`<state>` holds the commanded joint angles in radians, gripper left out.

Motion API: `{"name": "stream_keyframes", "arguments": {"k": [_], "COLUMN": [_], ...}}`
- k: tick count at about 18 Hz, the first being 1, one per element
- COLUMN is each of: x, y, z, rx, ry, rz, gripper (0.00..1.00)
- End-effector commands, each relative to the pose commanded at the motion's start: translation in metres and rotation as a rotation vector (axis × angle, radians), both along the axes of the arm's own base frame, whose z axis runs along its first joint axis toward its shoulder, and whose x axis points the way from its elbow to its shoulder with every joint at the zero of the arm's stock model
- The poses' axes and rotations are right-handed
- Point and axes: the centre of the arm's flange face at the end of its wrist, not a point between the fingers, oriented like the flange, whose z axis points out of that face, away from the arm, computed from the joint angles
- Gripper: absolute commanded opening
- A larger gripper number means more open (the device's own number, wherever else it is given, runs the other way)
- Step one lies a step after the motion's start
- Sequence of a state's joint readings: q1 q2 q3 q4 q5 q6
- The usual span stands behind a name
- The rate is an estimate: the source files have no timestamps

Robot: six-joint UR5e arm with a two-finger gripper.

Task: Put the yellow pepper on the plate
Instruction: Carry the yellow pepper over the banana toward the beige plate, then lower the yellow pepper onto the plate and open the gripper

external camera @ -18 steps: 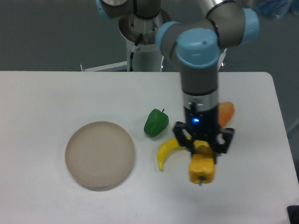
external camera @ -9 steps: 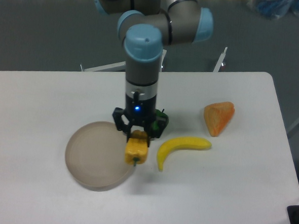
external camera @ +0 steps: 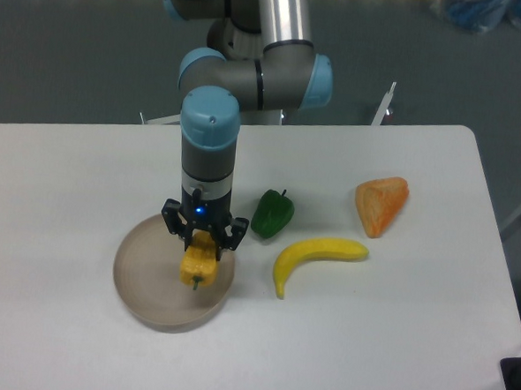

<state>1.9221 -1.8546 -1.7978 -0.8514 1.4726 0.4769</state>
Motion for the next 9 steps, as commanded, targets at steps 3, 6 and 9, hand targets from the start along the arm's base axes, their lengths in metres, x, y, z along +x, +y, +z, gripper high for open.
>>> {"name": "stream_keyframes", "arguments": {"k": [3,6,9], "x": [0.012,0.02,0.026], "y": [0.002,0.009,0.018], "z": [-0.004,-0.009,-0.023], "rx": [-0.005,-0.002,0.013], "ry": [0.001,-0.001,-0.01], "rz": [-0.037,-0.034,0.023], "gripper": [0.38,0.37,0.38]}}
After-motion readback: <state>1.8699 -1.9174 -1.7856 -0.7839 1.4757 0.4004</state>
